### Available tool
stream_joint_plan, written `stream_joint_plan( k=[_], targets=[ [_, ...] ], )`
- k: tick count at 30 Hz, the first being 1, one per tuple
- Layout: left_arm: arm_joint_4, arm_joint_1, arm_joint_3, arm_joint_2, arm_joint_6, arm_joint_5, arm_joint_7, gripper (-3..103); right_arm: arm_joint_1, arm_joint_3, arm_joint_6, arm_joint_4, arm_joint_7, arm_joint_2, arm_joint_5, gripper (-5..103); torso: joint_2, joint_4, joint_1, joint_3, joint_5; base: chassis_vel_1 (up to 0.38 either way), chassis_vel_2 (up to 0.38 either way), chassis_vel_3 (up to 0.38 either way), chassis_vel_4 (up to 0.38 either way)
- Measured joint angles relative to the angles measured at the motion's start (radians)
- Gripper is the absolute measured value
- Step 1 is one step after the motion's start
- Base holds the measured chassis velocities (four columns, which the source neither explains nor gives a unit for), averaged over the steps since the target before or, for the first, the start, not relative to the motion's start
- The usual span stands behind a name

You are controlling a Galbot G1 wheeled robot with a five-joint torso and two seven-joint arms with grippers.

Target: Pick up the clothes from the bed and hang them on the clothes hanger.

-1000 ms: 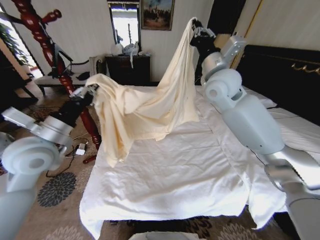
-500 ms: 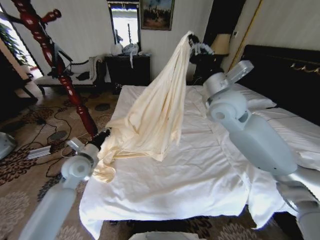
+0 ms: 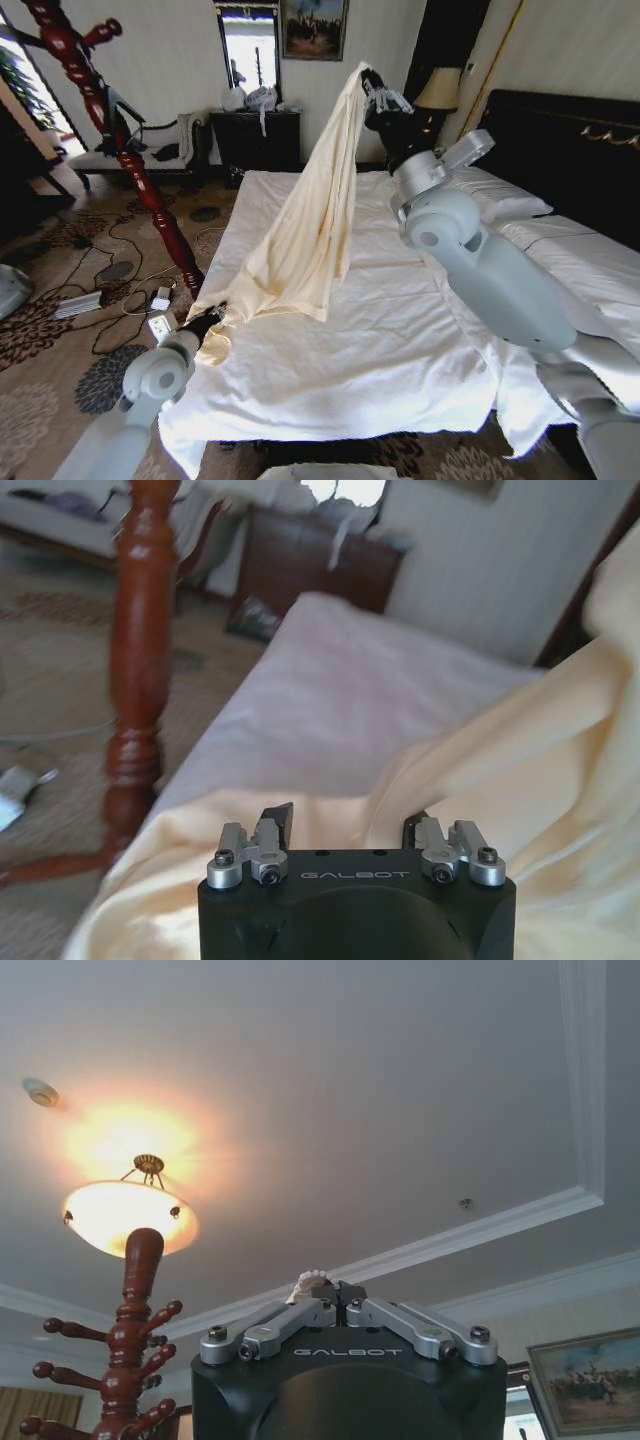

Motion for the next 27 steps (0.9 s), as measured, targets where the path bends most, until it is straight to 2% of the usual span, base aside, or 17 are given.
stream_joint_plan(
  k=[1, 2, 3, 4, 5, 6, 7, 9, 14, 16, 21, 24, 25, 27],
  targets=[
    [-0.037, 0.011, 0.000, -0.003, -0.042, 0.011, 0.052, 61, 0.004, 0.000, 0.005, 0.005, -0.002, 0.002, 0.005, 0, 0.000, -0.0006, 0.000, 0.000, 0.0002, 0.000, 0.000, 0.000, 0.000],
    [-0.049, 0.014, 0.000, -0.003, -0.054, 0.017, 0.068, 67, 0.005, 0.000, 0.006, 0.006, -0.002, 0.003, 0.007, 0, 0.000, -0.0007, 0.000, 0.000, 0.0002, 0.000, 0.000, 0.000, 0.000],
    [-0.090, 0.021, 0.005, -0.003, -0.094, 0.054, 0.133, 67, 0.011, -0.001, 0.008, 0.010, -0.003, 0.005, 0.013, 0, 0.000, -0.0007, 0.000, 0.000, 0.0005, 0.000, 0.000, 0.000, 0.000],
    [-0.090, 0.021, 0.005, -0.003, -0.094, 0.054, 0.133, 67, 0.011, -0.001, 0.008, 0.010, -0.003, 0.005, 0.013, 0, 0.000, -0.0007, 0.000, 0.000, 0.0005, 0.000, 0.000, 0.000, 0.000],
    [-0.107, 0.026, 0.006, -0.002, -0.111, 0.092, 0.165, 78, 0.014, -0.002, 0.008, 0.011, -0.003, 0.005, 0.016, 0, 0.000, -0.0008, 0.000, 0.000, 0.0004, 0.000, 0.000, 0.000, 0.000],
    [-0.118, 0.033, 0.004, 0.002, -0.128, 0.150, 0.202, 78, 0.018, -0.004, 0.008, 0.011, -0.003, 0.005, 0.018, 0, 0.000, -0.0007, 0.000, 0.000, 0.0003, 0.000, 0.000, 0.000, 0.000],
    [-0.128, 0.043, -0.005, 0.008, -0.148, 0.219, 0.239, 84, 0.023, -0.004, 0.008, 0.011, -0.003, 0.002, 0.021, 0, 0.000, -0.0005, 0.000, 0.000, 0.0003, 0.000, 0.000, 0.000, 0.000],
    [-0.144, 0.063, -0.015, 0.016, -0.165, 0.272, 0.274, 93, 0.028, -0.004, 0.008, 0.011, -0.003, -0.004, 0.029, 0, 0.000, -0.0003, 0.000, 0.000, 0.0002, 0.000, 0.000, 0.000, 0.000],
    [-0.172, 0.082, 0.029, 0.019, -0.167, 0.240, 0.284, 100, 0.039, -0.003, 0.011, 0.010, -0.003, -0.006, 0.040, 0, 0.000, -0.0004, 0.000, 0.000, 0.0003, 0.000, 0.000, 0.000, 0.000],
    [-0.177, 0.085, 0.106, 0.027, -0.165, 0.218, 0.297, 100, 0.049, -0.006, 0.011, 0.002, -0.004, 0.001, 0.044, 0, 0.000, -0.0004, 0.000, 0.000, 0.0003, 0.000, 0.000, 0.000, 0.000],
    [-0.157, 0.064, 0.192, 0.048, -0.164, 0.222, 0.317, 100, 0.058, -0.014, 0.011, -0.008, -0.005, 0.015, 0.045, 0, 0.000, -0.0003, 0.000, 0.000, 0.0002, 0.000, 0.000, 0.000, 0.000],
    [-0.107, -0.002, 0.290, 0.065, -0.165, 0.239, 0.329, 100, 0.061, -0.021, 0.011, -0.021, -0.006, 0.029, 0.043, 0, 0.000, -0.0004, 0.000, 0.000, 0.0002, 0.000, 0.000, 0.000, 0.000],
    [-0.074, -0.057, 0.340, 0.063, -0.166, 0.241, 0.326, 100, 0.062, -0.023, 0.011, -0.028, -0.007, 0.034, 0.041, 0, 0.000, -0.0004, 0.000, 0.000, 0.0001, 0.000, 0.000, 0.000, 0.000],
    [-0.054, -0.097, 0.371, 0.057, -0.166, 0.241, 0.316, 100, 0.063, -0.024, 0.011, -0.032, -0.008, 0.036, 0.039, 0, 0.000, -0.0003, 0.000, 0.000, 0.0002, 0.000, 0.000, 0.000, 0.000]
  ],
)
